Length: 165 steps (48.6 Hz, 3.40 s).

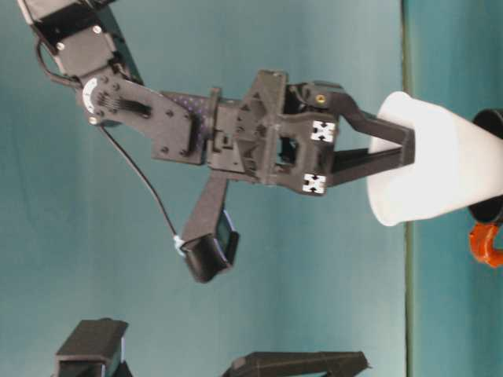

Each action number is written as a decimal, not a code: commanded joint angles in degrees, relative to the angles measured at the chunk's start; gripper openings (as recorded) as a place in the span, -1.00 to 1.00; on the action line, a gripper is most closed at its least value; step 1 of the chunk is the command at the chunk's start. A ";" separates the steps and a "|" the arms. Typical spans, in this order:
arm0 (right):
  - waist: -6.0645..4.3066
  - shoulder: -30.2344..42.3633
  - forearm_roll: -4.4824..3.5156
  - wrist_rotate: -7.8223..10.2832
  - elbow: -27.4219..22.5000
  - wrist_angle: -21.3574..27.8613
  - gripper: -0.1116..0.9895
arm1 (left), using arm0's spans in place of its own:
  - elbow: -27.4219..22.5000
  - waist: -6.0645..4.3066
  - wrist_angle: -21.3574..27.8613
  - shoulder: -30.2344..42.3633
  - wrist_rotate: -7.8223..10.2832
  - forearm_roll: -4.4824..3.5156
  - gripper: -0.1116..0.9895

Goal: Put the paper cup into the moved red handle cup holder.

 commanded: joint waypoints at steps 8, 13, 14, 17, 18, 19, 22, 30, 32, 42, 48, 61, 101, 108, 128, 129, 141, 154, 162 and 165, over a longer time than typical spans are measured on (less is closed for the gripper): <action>0.18 0.62 0.00 -0.62 -0.44 -0.35 -0.99 | -0.44 0.00 -0.70 -0.70 -0.09 0.18 0.85; 0.18 0.70 -0.09 -0.62 -0.44 -0.26 -0.99 | -0.26 0.00 -2.11 -0.70 -0.09 0.18 0.85; 0.18 0.70 -0.09 -0.62 -0.44 -0.26 -0.99 | -0.18 -0.09 -2.37 -0.70 -0.09 0.18 0.85; 0.18 0.70 -0.09 -0.62 -0.44 -0.26 -0.99 | -0.09 0.00 -3.08 -0.70 -0.09 0.18 0.85; 0.18 0.70 -0.09 -0.62 -0.44 -0.26 -0.99 | -0.09 -0.09 -3.25 -0.62 -0.09 0.18 0.85; 0.26 0.70 -0.09 -0.62 -0.44 -0.26 -0.99 | 0.00 0.00 -3.34 -0.70 -0.09 0.18 0.85; 0.35 0.70 -0.09 -0.53 -0.44 -0.26 -0.99 | 0.00 -0.09 -3.52 -0.70 -0.09 0.18 0.85; 0.35 0.70 -0.09 -0.53 -0.44 -0.53 -0.98 | 0.09 -0.09 -3.43 -0.70 0.00 0.18 0.85; 0.35 0.70 -0.09 -0.53 -0.44 -0.53 -0.98 | 0.09 0.00 -3.43 -0.70 0.00 0.18 0.85; 0.97 0.70 0.18 -0.62 -0.53 -0.62 -0.87 | 0.18 0.00 -3.52 -0.70 0.00 0.18 0.85; 1.58 0.70 0.26 -0.35 -0.79 -0.53 -0.60 | 0.18 0.00 -3.52 -0.70 0.00 0.18 0.85; 1.85 -0.09 0.00 0.18 -1.49 -0.18 0.74 | 0.18 0.00 -3.52 -0.70 -0.09 0.18 0.85; 2.11 -11.95 -0.70 -2.20 -0.26 2.46 0.73 | 1.58 0.00 -3.34 -2.55 -0.18 0.18 0.85; 2.37 -15.29 -0.79 -3.96 1.67 1.76 0.73 | 1.93 0.00 -3.34 -3.43 -0.62 0.18 0.85; 2.90 -24.26 -0.79 -5.10 10.81 -6.15 0.73 | 2.81 -0.26 -3.25 -6.24 -3.43 0.18 0.85; 2.90 -24.79 -0.70 -5.10 11.34 -6.68 0.73 | 2.90 -0.35 -3.25 -6.42 -3.52 0.18 0.85; 2.90 -31.20 -0.70 -5.10 18.46 -13.54 0.73 | 2.99 -0.35 -3.25 -6.94 -4.04 0.18 0.85; 2.90 -38.14 -0.70 -5.01 24.70 -21.18 0.73 | 2.81 -0.44 -3.25 -7.03 -3.96 0.18 0.85; 2.90 -41.13 -0.79 -4.83 27.60 -23.82 0.72 | 2.90 -0.53 -3.25 -7.21 -4.04 0.18 0.85; 2.90 -41.75 -0.79 -4.75 27.95 -23.38 0.72 | 2.90 -0.53 -3.25 -7.29 -4.04 0.18 0.84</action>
